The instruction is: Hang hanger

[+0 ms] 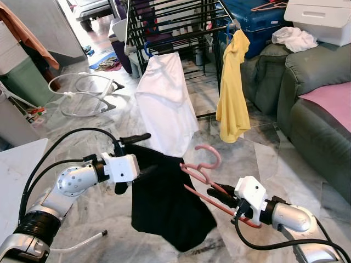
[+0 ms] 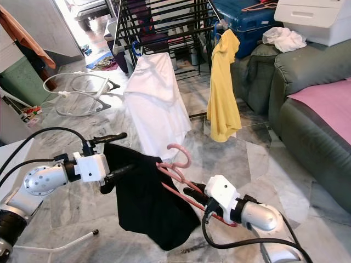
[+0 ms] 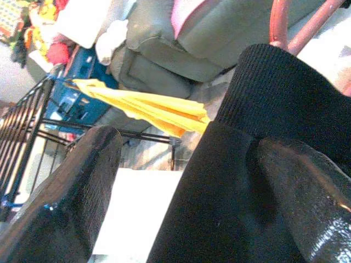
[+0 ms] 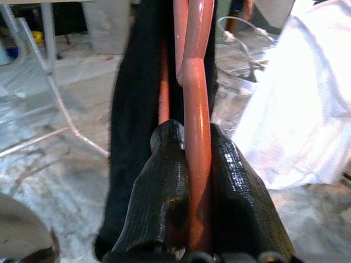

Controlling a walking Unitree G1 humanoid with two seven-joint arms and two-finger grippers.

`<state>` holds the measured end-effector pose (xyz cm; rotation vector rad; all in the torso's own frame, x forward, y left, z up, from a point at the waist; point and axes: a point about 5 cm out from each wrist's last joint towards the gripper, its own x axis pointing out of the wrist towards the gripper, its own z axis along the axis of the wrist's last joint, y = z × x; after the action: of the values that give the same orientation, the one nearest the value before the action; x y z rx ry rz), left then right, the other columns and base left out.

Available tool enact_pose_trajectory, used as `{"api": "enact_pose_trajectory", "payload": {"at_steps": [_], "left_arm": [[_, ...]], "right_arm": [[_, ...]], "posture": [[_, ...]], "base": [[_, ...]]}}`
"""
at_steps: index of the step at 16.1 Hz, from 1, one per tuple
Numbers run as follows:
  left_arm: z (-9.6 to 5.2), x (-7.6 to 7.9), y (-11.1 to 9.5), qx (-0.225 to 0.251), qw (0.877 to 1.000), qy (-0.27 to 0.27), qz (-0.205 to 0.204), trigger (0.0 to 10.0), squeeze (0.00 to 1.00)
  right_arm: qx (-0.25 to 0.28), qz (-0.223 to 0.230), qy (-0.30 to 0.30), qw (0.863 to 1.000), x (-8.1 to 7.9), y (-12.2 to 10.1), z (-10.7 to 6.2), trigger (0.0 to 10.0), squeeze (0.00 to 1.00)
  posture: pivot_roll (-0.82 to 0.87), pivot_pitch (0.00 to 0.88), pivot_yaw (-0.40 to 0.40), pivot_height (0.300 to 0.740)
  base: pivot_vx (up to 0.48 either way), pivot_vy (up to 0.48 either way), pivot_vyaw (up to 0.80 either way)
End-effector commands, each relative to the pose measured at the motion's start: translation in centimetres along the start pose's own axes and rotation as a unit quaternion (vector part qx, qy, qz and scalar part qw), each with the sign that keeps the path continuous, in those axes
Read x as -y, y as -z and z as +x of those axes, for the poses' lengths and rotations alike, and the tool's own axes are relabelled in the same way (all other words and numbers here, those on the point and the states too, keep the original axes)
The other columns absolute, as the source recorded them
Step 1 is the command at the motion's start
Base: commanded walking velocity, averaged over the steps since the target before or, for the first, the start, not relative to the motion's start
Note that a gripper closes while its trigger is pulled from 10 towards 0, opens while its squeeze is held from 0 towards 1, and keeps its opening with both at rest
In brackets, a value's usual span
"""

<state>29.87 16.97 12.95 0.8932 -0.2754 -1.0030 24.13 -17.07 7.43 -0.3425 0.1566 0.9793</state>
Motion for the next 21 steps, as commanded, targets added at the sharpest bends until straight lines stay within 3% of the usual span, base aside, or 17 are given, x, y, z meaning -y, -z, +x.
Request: {"api": "enact_pose_trajectory", "payload": {"at_steps": [1,7,9,10,11,21], "left_arm": [[-0.4,-0.4,0.5,-0.02,1.0,0.022,0.01,10.0,1.0],[-0.3,0.3,2.0,-0.067,0.993,0.099,-0.006,10.0,1.0],[-0.3,0.3,2.3,-0.073,0.99,0.119,-0.023,4.7,1.0],[-0.2,0.2,2.5,-0.078,0.989,0.126,-0.021,0.0,0.7],[-0.1,0.1,2.6,-0.08,0.988,0.13,-0.022,0.0,0.0],[0.1,0.4,3.1,-0.091,0.975,0.19,-0.071,0.0,0.0]], "right_arm": [[0.042,-0.047,-0.031,0.997,0.2,-2.2,0.6,10.0,0.0],[0.026,-0.112,-0.066,0.991,1.5,-3.1,-0.1,10.0,0.0],[0.026,-0.122,-0.074,0.989,1.5,-3.3,0.0,10.0,0.0],[0.028,-0.125,-0.077,0.989,1.4,-3.3,0.0,10.0,0.0],[0.028,-0.128,-0.08,0.988,1.2,-3.3,0.1,10.0,0.0],[0.011,-0.16,-0.091,0.983,1.0,-2.8,0.2,10.0,0.0]], "posture": [[-0.2,0.0,0.24,0.74],[-0.21,0.0,0.242,0.74],[-0.21,0.0,0.244,0.74],[-0.21,0.0,0.247,0.74],[-0.21,0.0,0.247,0.74],[-0.21,0.0,0.25,0.74]], "base": [[0.0,0.0,0.0],[0.0,0.0,0.0],[0.0,0.0,0.0],[0.0,0.0,0.0],[0.0,0.0,0.0],[0.0,0.0,0.0]]}}
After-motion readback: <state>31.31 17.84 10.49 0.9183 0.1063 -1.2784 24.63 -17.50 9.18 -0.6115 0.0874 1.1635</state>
